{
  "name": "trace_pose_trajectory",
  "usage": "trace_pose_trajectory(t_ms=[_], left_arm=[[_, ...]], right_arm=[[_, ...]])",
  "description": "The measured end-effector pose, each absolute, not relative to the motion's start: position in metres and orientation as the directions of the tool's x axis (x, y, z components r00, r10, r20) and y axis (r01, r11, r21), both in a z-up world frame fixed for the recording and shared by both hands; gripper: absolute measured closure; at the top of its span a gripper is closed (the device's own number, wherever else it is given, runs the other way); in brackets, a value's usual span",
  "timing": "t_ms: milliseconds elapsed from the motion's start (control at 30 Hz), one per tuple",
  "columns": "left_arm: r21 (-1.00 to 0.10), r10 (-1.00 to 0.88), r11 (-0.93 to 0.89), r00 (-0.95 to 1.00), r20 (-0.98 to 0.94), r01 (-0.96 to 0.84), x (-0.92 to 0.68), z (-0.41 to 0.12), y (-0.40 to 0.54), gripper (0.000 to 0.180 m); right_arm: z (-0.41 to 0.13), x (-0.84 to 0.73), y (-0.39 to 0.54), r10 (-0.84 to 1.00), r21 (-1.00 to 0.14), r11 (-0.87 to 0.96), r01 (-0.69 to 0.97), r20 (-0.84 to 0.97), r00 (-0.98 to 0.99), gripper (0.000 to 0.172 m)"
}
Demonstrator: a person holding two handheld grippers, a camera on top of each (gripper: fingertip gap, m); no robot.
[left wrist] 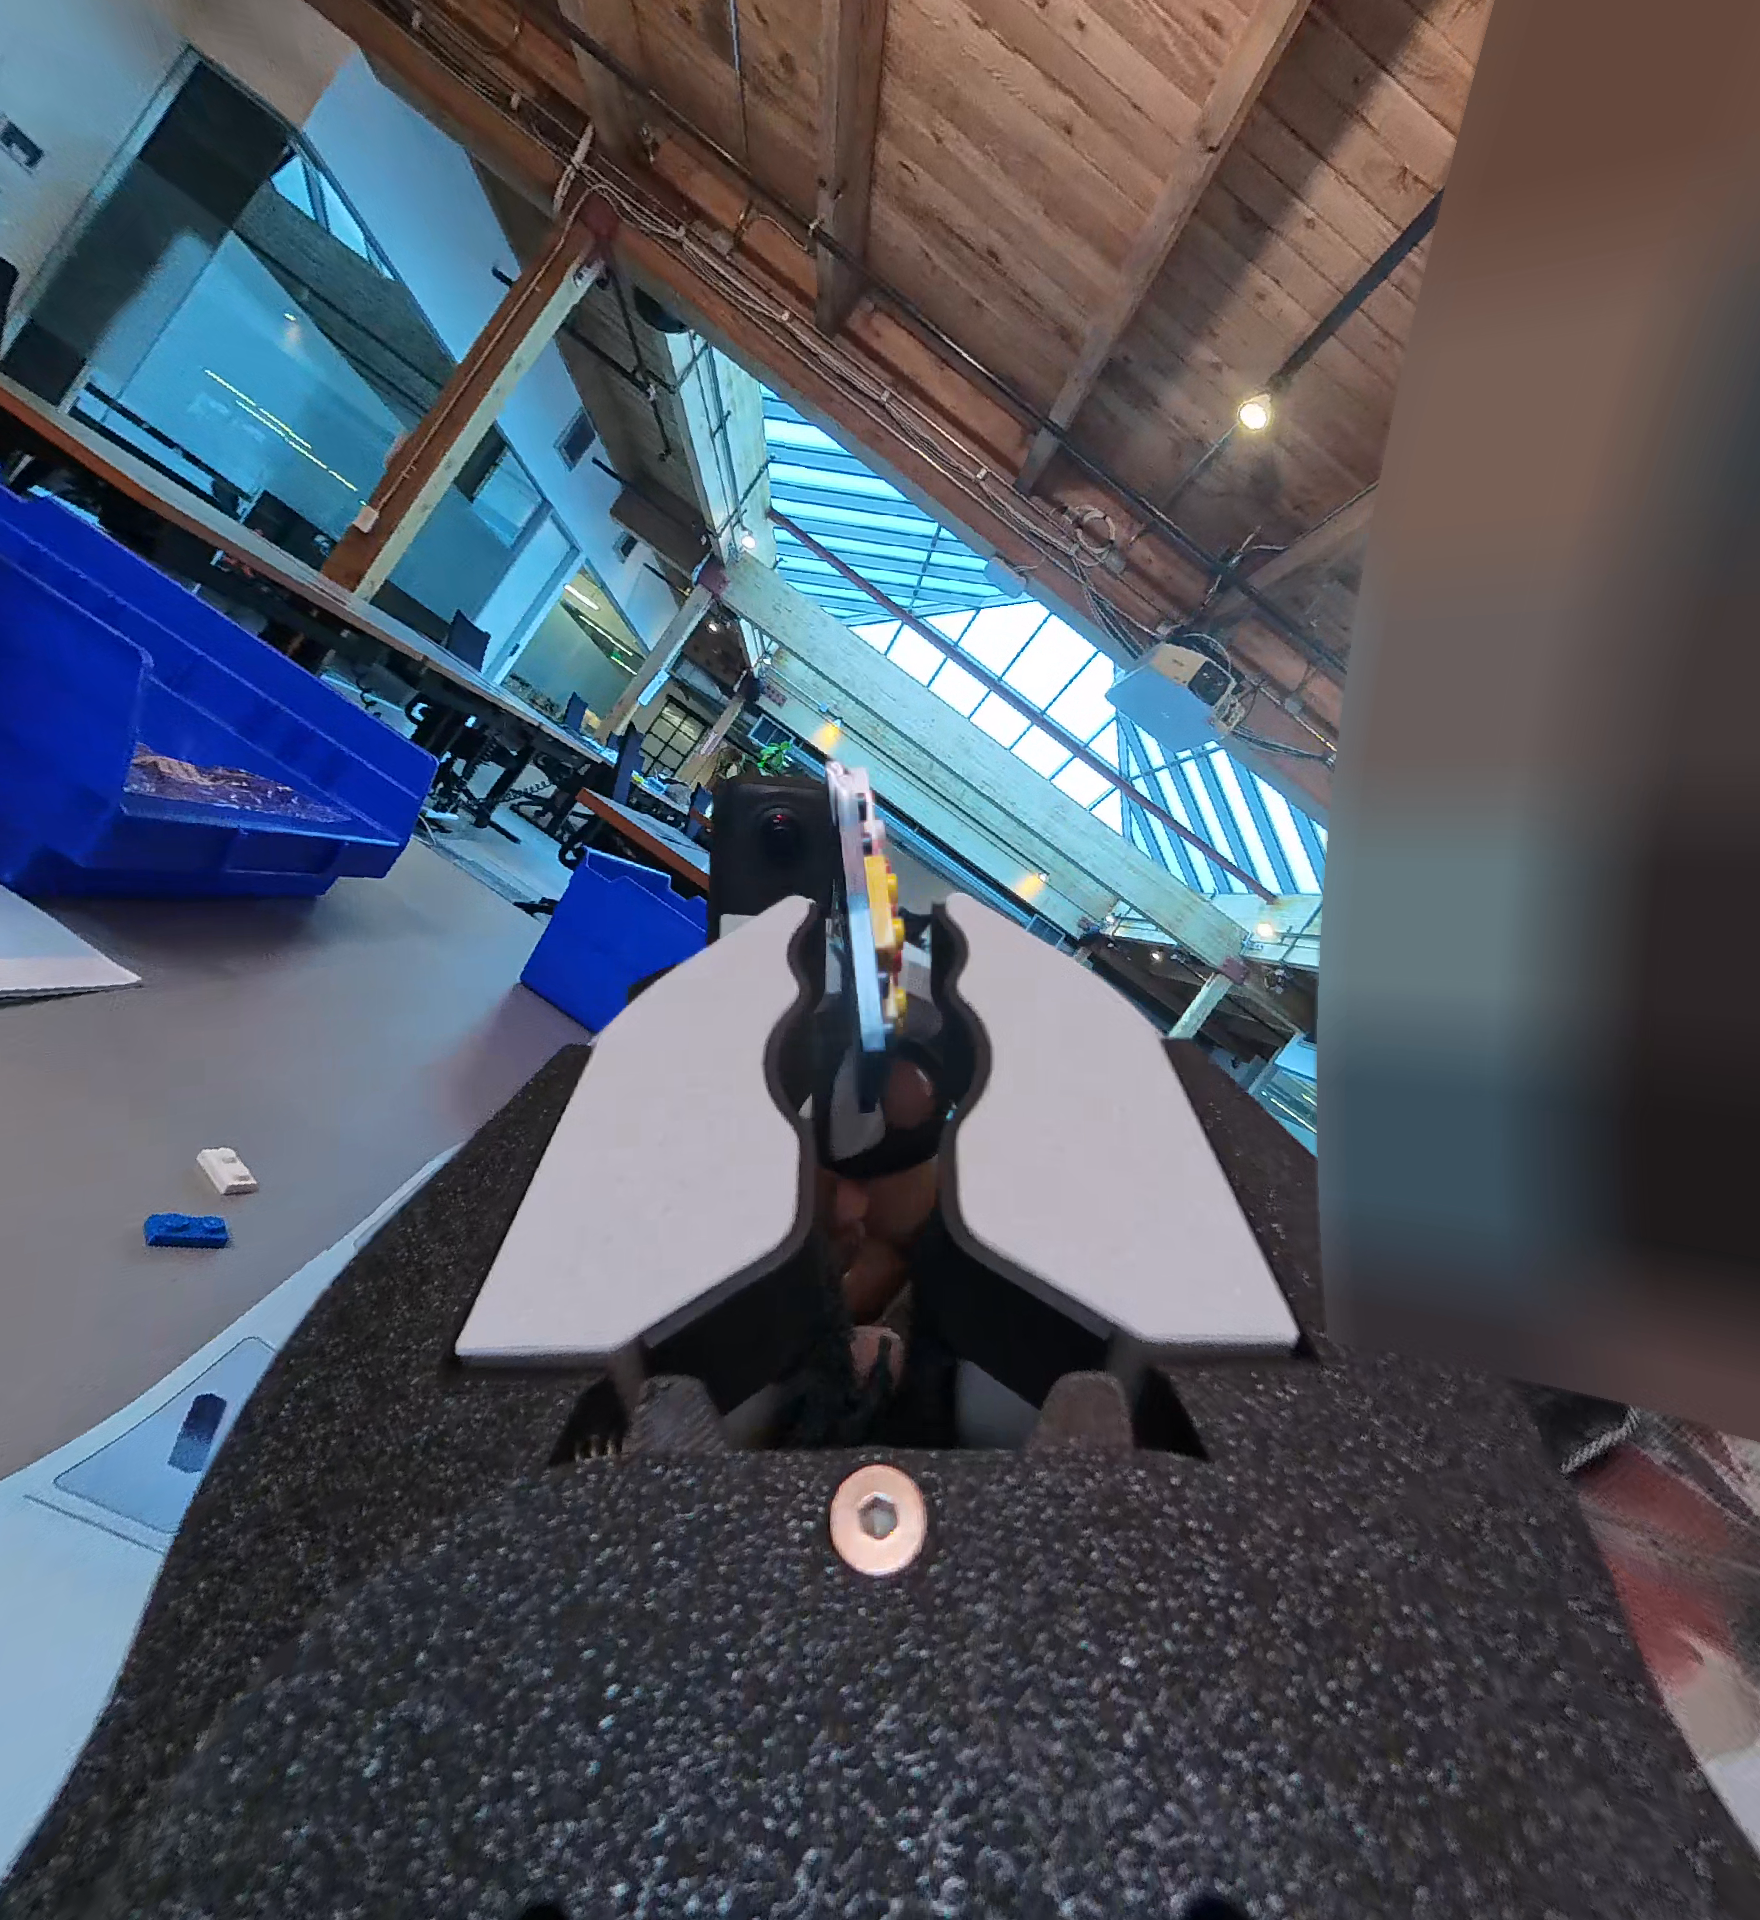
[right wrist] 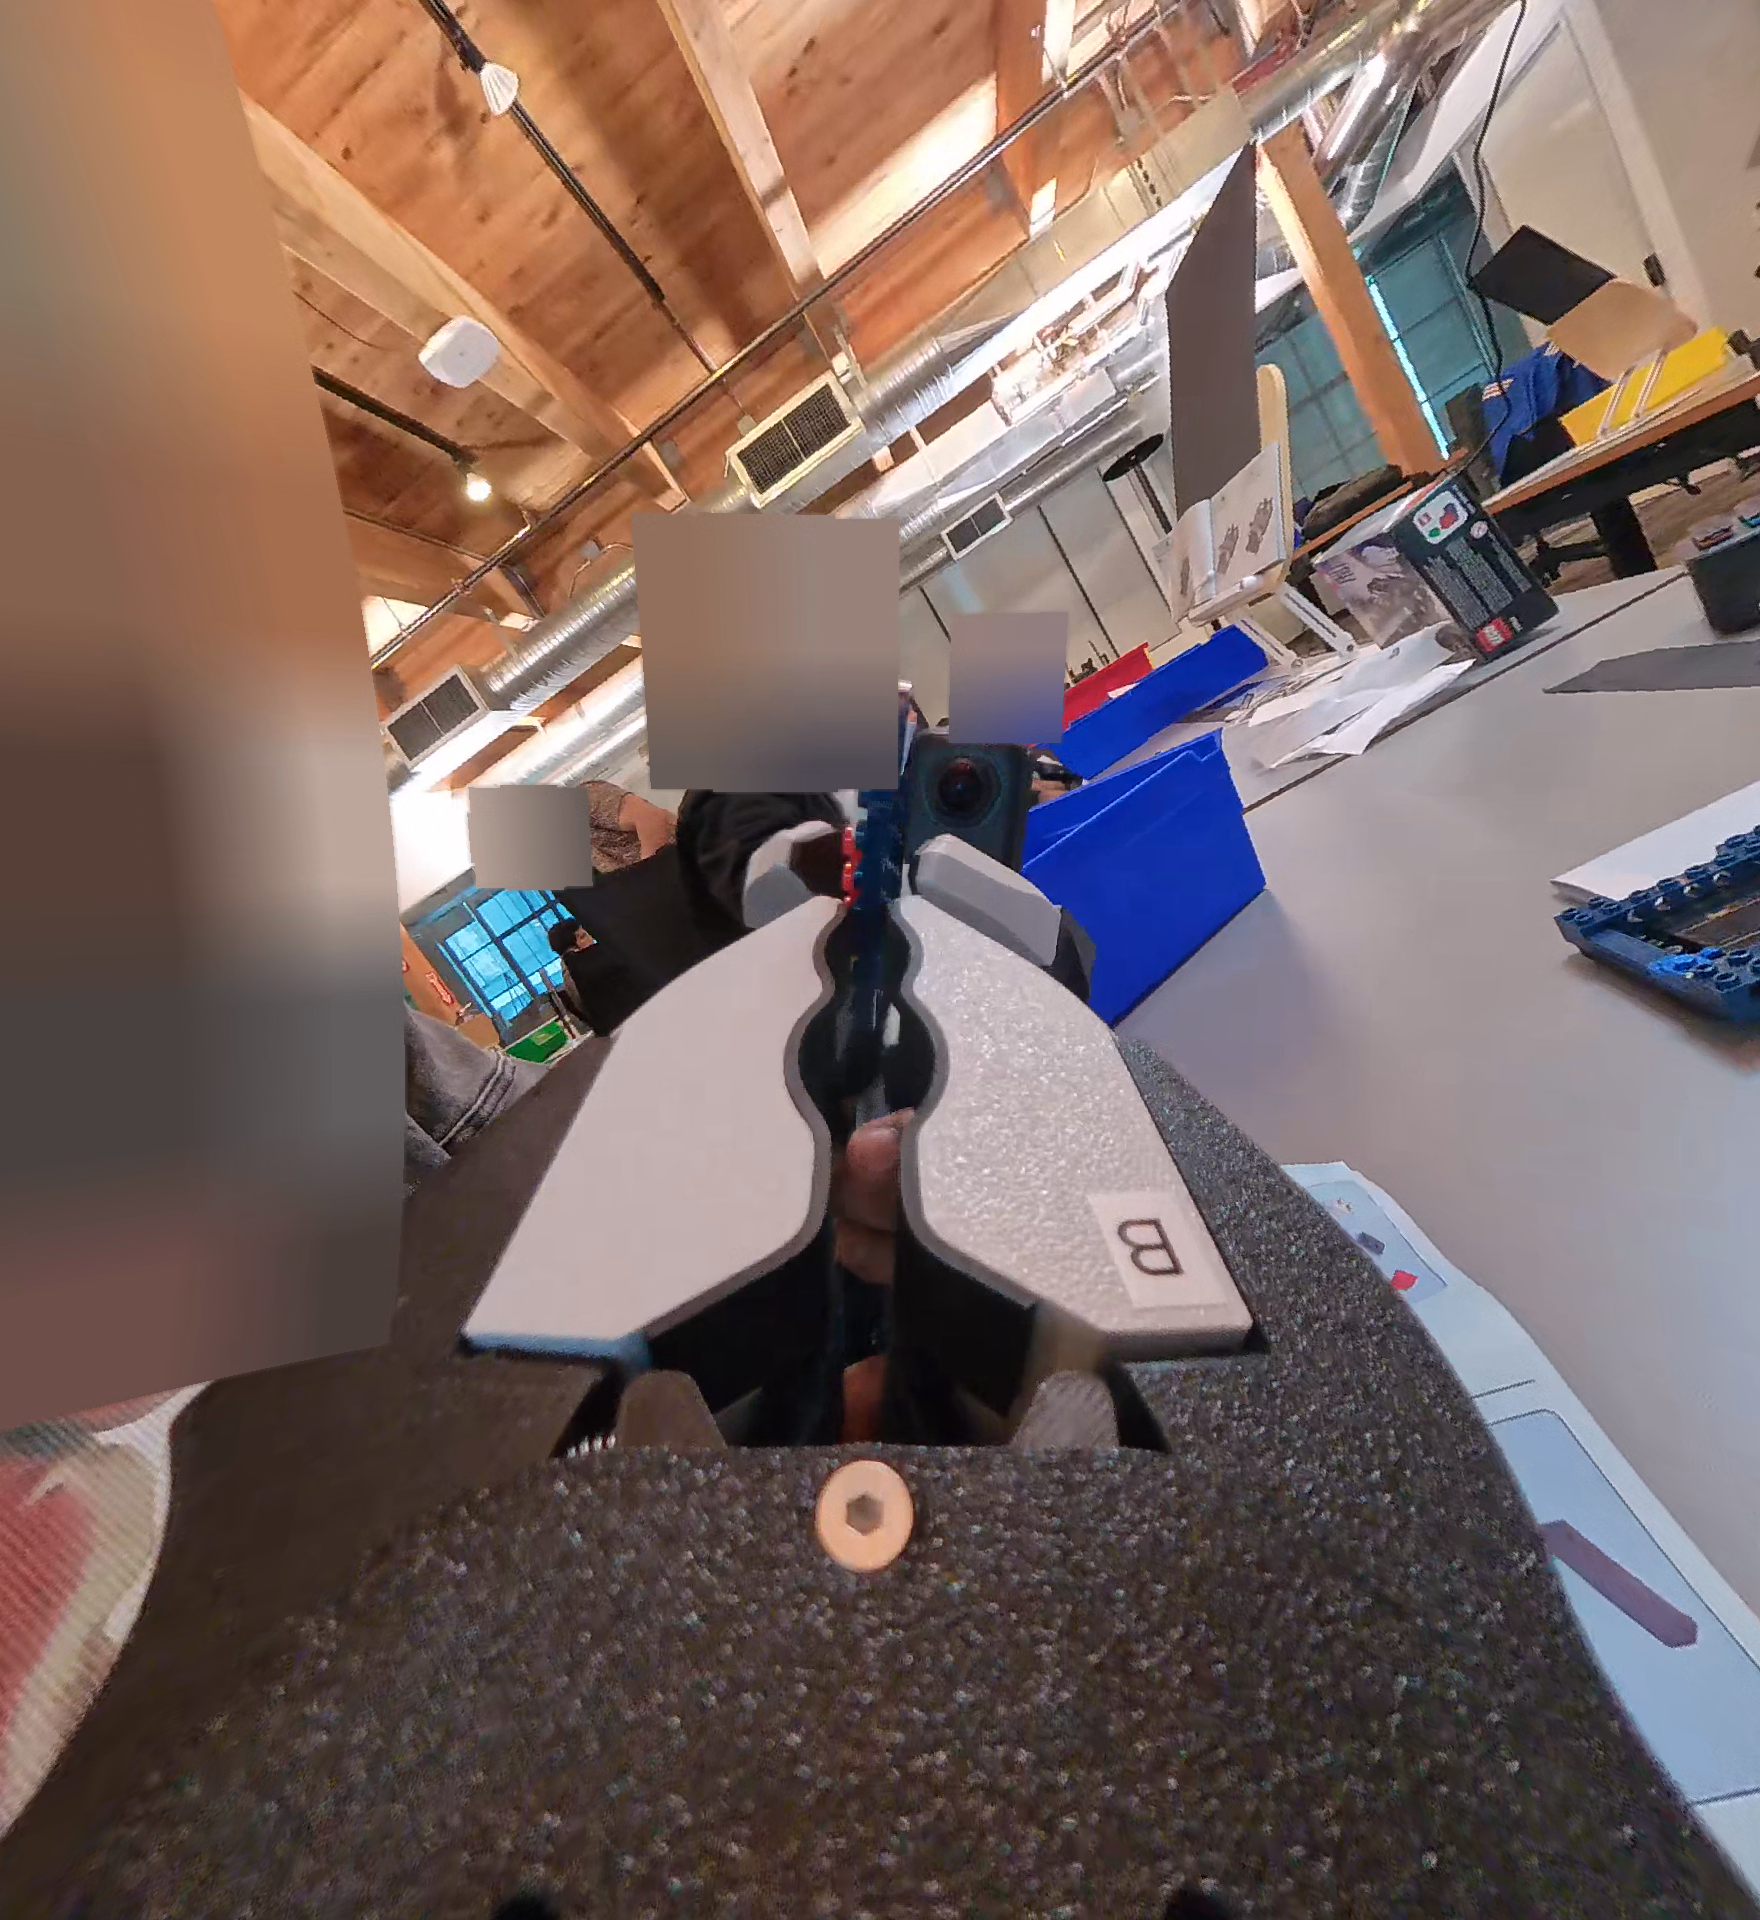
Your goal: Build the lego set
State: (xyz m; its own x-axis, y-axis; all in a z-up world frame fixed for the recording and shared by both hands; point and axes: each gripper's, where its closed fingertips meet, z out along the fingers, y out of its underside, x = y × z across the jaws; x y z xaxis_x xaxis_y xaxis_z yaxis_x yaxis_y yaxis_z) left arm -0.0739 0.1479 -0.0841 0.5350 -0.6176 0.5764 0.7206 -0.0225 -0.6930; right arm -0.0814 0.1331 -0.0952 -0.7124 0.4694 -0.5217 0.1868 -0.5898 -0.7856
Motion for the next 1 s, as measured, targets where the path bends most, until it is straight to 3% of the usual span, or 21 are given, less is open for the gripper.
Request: trace_pose_trajectory(t_ms=[200,300,367,467,567,667,767,833,1000], left_arm=[[-0.722,-0.590,-0.007,0.580,0.562,0.692,-0.077,-0.087,0.148,0.172],[-0.686,-0.554,0.068,0.599,0.578,0.725,-0.100,-0.082,0.144,0.173],[-0.684,-0.526,0.089,0.617,0.585,0.724,-0.117,-0.083,0.142,0.173],[-0.683,-0.479,0.129,0.648,0.591,0.719,-0.135,-0.084,0.140,0.173],[-0.692,-0.472,0.128,0.657,0.588,0.711,-0.137,-0.084,0.140,0.173],[-0.702,-0.464,0.125,0.667,0.583,0.701,-0.136,-0.086,0.141,0.173],[-0.693,-0.472,0.123,0.656,0.589,0.711,-0.135,-0.085,0.141,0.173],[-0.691,-0.477,0.111,0.648,0.593,0.714,-0.134,-0.086,0.141,0.173],[-0.693,-0.468,0.124,0.657,0.591,0.711,-0.139,-0.084,0.140,0.173]], right_arm=[[-0.099,-0.083,0.133,0.480,-0.801,-0.561,0.210,-0.521,-0.706,0.166],[-0.099,-0.082,0.154,0.571,-0.843,-0.506,0.183,-0.487,-0.661,0.138],[-0.107,-0.080,0.174,0.690,-0.904,-0.389,0.176,-0.412,-0.595,0.134],[-0.139,-0.074,0.200,0.825,-0.935,-0.153,0.320,-0.299,-0.480,0.127],[-0.169,-0.061,0.212,0.868,-0.886,0.006,0.465,-0.226,-0.441,0.133],[-0.180,-0.058,0.223,0.891,-0.861,0.034,0.507,-0.204,-0.405,0.139],[-0.188,-0.050,0.202,0.820,-0.841,0.090,0.533,-0.241,-0.519,0.159],[-0.200,-0.043,0.181,0.755,-0.816,0.239,0.526,-0.185,-0.630,0.169],[-0.218,-0.045,0.146,0.653,-0.784,0.438,0.439,-0.058,-0.755,0.165]])
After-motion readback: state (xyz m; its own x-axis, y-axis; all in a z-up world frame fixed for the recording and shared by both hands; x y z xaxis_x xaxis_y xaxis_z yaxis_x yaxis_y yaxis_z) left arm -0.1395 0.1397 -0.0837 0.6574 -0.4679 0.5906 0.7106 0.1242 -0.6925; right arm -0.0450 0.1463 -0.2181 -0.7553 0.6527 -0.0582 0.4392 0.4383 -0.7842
